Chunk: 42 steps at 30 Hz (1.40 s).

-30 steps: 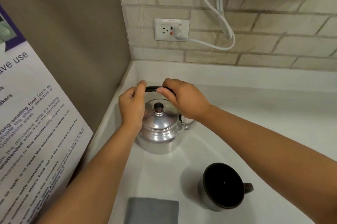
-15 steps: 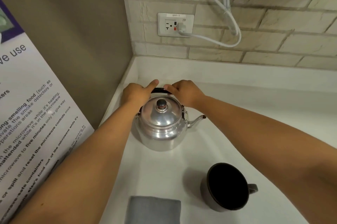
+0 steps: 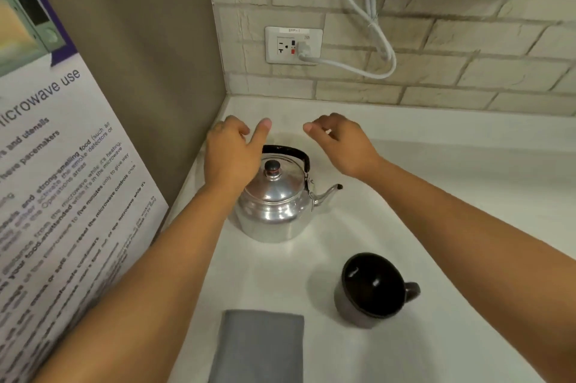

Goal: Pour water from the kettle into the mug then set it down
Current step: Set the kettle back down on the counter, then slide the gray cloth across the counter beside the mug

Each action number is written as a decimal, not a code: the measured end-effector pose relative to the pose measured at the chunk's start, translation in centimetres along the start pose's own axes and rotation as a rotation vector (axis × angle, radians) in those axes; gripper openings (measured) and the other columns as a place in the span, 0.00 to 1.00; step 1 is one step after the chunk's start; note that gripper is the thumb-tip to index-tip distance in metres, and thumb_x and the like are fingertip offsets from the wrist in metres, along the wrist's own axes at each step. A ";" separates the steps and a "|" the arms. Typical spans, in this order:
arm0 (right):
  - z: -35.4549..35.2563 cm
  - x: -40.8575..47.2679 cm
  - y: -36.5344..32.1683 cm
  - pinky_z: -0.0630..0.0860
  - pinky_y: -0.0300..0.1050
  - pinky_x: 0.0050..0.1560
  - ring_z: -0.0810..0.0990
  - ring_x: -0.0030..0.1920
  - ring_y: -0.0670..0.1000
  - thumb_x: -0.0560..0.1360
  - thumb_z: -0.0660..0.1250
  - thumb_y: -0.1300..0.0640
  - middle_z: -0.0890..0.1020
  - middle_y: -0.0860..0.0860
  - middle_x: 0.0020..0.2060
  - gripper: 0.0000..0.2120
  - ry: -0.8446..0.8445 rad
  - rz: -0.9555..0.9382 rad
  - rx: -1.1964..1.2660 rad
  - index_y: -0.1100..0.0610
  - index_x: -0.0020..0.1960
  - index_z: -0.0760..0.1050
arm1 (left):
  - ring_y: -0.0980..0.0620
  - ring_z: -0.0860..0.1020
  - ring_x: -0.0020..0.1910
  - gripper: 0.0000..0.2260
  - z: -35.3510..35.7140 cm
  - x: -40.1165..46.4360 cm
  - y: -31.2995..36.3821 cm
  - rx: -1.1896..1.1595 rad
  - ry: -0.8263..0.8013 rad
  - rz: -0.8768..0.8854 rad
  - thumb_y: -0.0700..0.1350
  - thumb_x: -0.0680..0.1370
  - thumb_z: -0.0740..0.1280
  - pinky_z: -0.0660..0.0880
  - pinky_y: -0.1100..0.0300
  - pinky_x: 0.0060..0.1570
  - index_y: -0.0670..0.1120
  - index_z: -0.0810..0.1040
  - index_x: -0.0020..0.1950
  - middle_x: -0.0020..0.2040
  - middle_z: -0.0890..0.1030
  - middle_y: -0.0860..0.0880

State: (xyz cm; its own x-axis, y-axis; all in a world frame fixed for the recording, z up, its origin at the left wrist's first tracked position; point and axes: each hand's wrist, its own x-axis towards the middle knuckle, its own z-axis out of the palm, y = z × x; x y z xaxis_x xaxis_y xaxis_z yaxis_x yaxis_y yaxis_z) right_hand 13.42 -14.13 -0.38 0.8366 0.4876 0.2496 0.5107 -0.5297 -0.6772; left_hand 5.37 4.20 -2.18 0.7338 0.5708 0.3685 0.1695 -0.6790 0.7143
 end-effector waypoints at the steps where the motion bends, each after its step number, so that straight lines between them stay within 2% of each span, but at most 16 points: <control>1: -1.1 -1.7 -0.2 0.69 0.37 0.44 0.77 0.44 0.47 0.77 0.60 0.42 0.78 0.49 0.46 0.17 0.027 -0.043 0.018 0.52 0.51 0.80 | 0.46 0.76 0.46 0.21 -0.7 -1.8 0.6 -0.057 0.039 0.094 0.63 0.77 0.64 0.71 0.56 0.43 0.43 0.77 0.46 0.43 0.79 0.46; 3: -3.3 -5.7 -0.4 0.70 0.31 0.45 0.77 0.44 0.43 0.77 0.60 0.41 0.77 0.45 0.45 0.14 0.073 -0.112 0.016 0.47 0.51 0.80 | 0.48 0.75 0.45 0.17 -1.8 -6.0 1.1 -0.110 0.050 0.210 0.60 0.77 0.66 0.71 0.57 0.42 0.46 0.75 0.44 0.42 0.77 0.49; 6: -5.6 -12.6 0.5 0.69 0.28 0.46 0.76 0.47 0.39 0.77 0.59 0.40 0.77 0.40 0.45 0.14 0.164 -0.131 -0.018 0.45 0.52 0.79 | 0.52 0.73 0.45 0.14 -2.8 -12.6 0.7 -0.129 -0.021 0.258 0.58 0.77 0.67 0.70 0.60 0.43 0.48 0.76 0.44 0.42 0.76 0.52; 9: -5.8 -19.5 3.3 0.69 0.33 0.43 0.75 0.50 0.39 0.77 0.56 0.38 0.76 0.37 0.49 0.16 0.271 0.030 -0.046 0.43 0.57 0.76 | 0.53 0.74 0.45 0.10 -3.2 -18.8 -1.3 -0.049 -0.170 0.216 0.55 0.78 0.67 0.71 0.61 0.44 0.48 0.77 0.44 0.42 0.77 0.54; 11: -4.9 -23.6 5.6 0.68 0.38 0.45 0.75 0.52 0.42 0.78 0.55 0.41 0.76 0.40 0.52 0.17 0.321 0.160 -0.050 0.46 0.62 0.73 | 0.50 0.76 0.47 0.10 -3.3 -22.5 -3.0 0.032 -0.290 0.182 0.52 0.79 0.66 0.73 0.57 0.47 0.47 0.79 0.45 0.44 0.79 0.51; 13: -3.6 -27.0 7.7 0.67 0.42 0.54 0.72 0.60 0.50 0.80 0.55 0.47 0.75 0.48 0.59 0.18 0.272 0.269 -0.095 0.51 0.67 0.70 | 0.44 0.77 0.56 0.10 -3.4 -25.6 -4.4 0.122 -0.390 0.180 0.48 0.80 0.65 0.72 0.54 0.58 0.44 0.81 0.54 0.55 0.82 0.46; 15: -2.3 -29.4 9.0 0.62 0.46 0.66 0.65 0.69 0.55 0.81 0.53 0.51 0.70 0.54 0.69 0.21 0.108 0.310 -0.235 0.55 0.72 0.65 | 0.45 0.64 0.73 0.20 -3.3 -28.0 -5.2 0.226 -0.493 0.193 0.51 0.82 0.59 0.58 0.51 0.72 0.44 0.70 0.72 0.73 0.69 0.46; 17: -1.2 -30.7 9.7 0.54 0.51 0.74 0.56 0.76 0.56 0.82 0.51 0.50 0.62 0.56 0.75 0.24 -0.056 0.287 -0.388 0.57 0.76 0.59 | 0.50 0.44 0.78 0.26 -3.1 -29.3 -6.1 0.394 -0.551 0.250 0.59 0.83 0.44 0.39 0.50 0.75 0.49 0.48 0.78 0.78 0.48 0.52; 18: -0.8 -30.9 9.8 0.51 0.52 0.75 0.53 0.77 0.57 0.82 0.50 0.50 0.59 0.55 0.77 0.25 -0.107 0.273 -0.429 0.57 0.77 0.56 | 0.50 0.39 0.77 0.27 -3.0 -29.2 -6.4 0.460 -0.568 0.277 0.60 0.81 0.39 0.35 0.50 0.74 0.50 0.42 0.77 0.78 0.44 0.54; 21: -0.8 -30.8 9.8 0.47 0.53 0.76 0.49 0.78 0.58 0.82 0.49 0.49 0.55 0.55 0.78 0.26 -0.157 0.266 -0.448 0.57 0.77 0.53 | 0.45 0.42 0.78 0.27 -1.6 -26.2 -6.6 0.551 -0.566 0.266 0.58 0.82 0.39 0.39 0.45 0.74 0.48 0.44 0.79 0.79 0.46 0.51; 25: -0.9 -30.9 9.9 0.47 0.54 0.76 0.48 0.78 0.58 0.82 0.49 0.49 0.54 0.55 0.78 0.27 -0.172 0.267 -0.456 0.58 0.77 0.53 | 0.43 0.43 0.78 0.26 3.7 -21.8 -3.6 0.606 -0.555 0.096 0.54 0.84 0.45 0.39 0.41 0.73 0.43 0.49 0.79 0.80 0.48 0.43; 30: -0.8 -31.1 9.9 0.49 0.55 0.75 0.49 0.77 0.59 0.82 0.50 0.49 0.56 0.56 0.78 0.26 -0.164 0.253 -0.463 0.59 0.77 0.53 | 0.44 0.55 0.77 0.23 2.4 -25.5 -3.2 0.392 -0.580 0.378 0.53 0.83 0.50 0.46 0.45 0.75 0.42 0.61 0.75 0.77 0.60 0.42; 32: -0.8 -31.0 10.0 0.50 0.55 0.75 0.50 0.77 0.59 0.82 0.50 0.49 0.56 0.56 0.78 0.26 -0.165 0.245 -0.467 0.59 0.77 0.53 | 0.45 0.59 0.75 0.23 -0.3 -25.8 -5.3 0.392 -0.521 0.363 0.53 0.83 0.50 0.50 0.46 0.74 0.44 0.64 0.75 0.76 0.64 0.44; 36: -0.7 -31.0 10.2 0.49 0.55 0.75 0.48 0.78 0.58 0.82 0.49 0.49 0.54 0.56 0.78 0.27 -0.176 0.253 -0.467 0.58 0.77 0.52 | 0.45 0.51 0.77 0.23 0.1 -22.6 -5.2 0.544 -0.482 0.094 0.50 0.85 0.48 0.45 0.46 0.74 0.44 0.55 0.78 0.79 0.55 0.45; 39: -0.8 -31.0 10.2 0.49 0.55 0.75 0.48 0.77 0.59 0.82 0.49 0.49 0.54 0.56 0.78 0.27 -0.177 0.253 -0.467 0.58 0.77 0.52 | 0.45 0.47 0.78 0.24 1.4 -24.9 -2.8 0.552 -0.532 0.135 0.50 0.84 0.46 0.43 0.46 0.74 0.44 0.49 0.79 0.80 0.50 0.45; 42: -0.9 -31.0 10.2 0.47 0.53 0.76 0.48 0.78 0.58 0.82 0.49 0.48 0.54 0.55 0.78 0.27 -0.180 0.249 -0.447 0.58 0.77 0.52 | 0.47 0.48 0.78 0.25 -0.3 -30.9 -2.1 0.481 -0.526 0.256 0.52 0.83 0.46 0.42 0.51 0.75 0.45 0.52 0.79 0.80 0.53 0.46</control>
State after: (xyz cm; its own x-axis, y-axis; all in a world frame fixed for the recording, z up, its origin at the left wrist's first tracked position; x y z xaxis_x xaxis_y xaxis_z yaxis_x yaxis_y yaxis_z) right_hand -7.15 -35.30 -14.38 0.9160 0.4002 -0.0298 0.3689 -0.8689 -0.3302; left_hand -17.82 -11.82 -14.91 0.9855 0.1549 0.0696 0.1318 -0.9562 0.2615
